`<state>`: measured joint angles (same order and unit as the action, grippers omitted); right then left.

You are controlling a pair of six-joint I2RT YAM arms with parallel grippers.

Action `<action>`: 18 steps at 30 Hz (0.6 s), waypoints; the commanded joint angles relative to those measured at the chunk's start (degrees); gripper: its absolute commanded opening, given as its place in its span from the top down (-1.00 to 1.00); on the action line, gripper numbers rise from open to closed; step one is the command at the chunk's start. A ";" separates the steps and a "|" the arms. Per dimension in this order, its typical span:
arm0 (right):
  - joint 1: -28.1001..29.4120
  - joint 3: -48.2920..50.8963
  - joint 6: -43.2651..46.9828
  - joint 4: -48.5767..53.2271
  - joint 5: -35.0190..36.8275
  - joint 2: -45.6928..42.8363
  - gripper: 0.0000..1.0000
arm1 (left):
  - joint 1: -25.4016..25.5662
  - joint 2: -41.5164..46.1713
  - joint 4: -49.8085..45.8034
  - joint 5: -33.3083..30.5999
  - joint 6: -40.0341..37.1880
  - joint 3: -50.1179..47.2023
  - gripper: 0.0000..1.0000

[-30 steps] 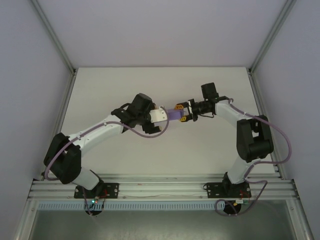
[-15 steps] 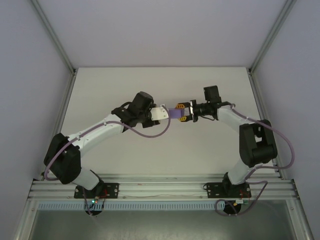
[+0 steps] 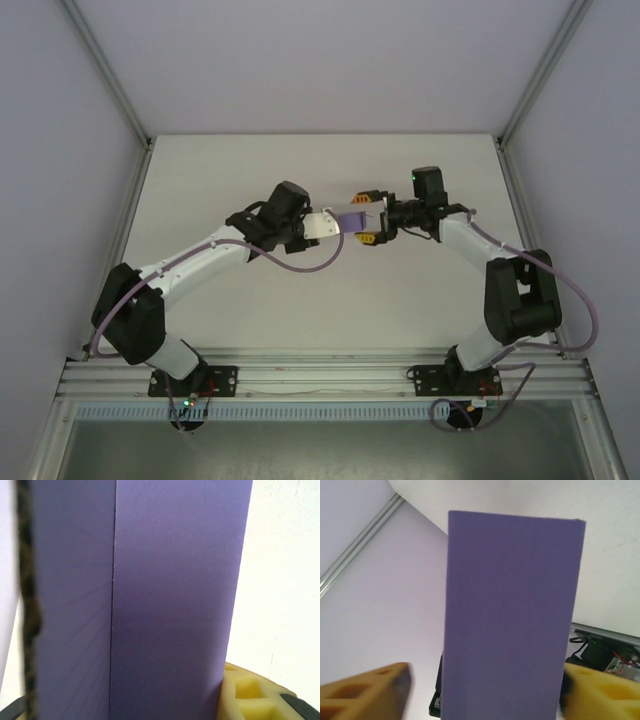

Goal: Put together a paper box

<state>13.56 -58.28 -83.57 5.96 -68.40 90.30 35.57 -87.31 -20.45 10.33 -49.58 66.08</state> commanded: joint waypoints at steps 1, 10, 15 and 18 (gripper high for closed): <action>-0.16 0.56 1.05 -0.03 1.74 -2.81 -0.99 | -0.24 0.81 -1.91 -1.55 -1.05 1.28 0.48; -7.17 -8.39 37.81 27.32 37.02 -12.69 -0.99 | -4.10 0.43 -11.35 11.33 -4.16 3.34 0.49; -7.51 -1.90 60.92 14.08 52.55 -22.72 -0.99 | -7.95 -3.52 -20.61 21.82 -6.76 8.23 0.49; -7.74 6.75 66.12 -0.72 54.11 -28.74 -0.99 | -9.18 -7.04 -24.82 24.85 -7.89 11.20 0.49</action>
<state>6.15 -57.14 -31.75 16.19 -22.83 64.51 27.18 -91.64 -37.58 27.79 -54.59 74.65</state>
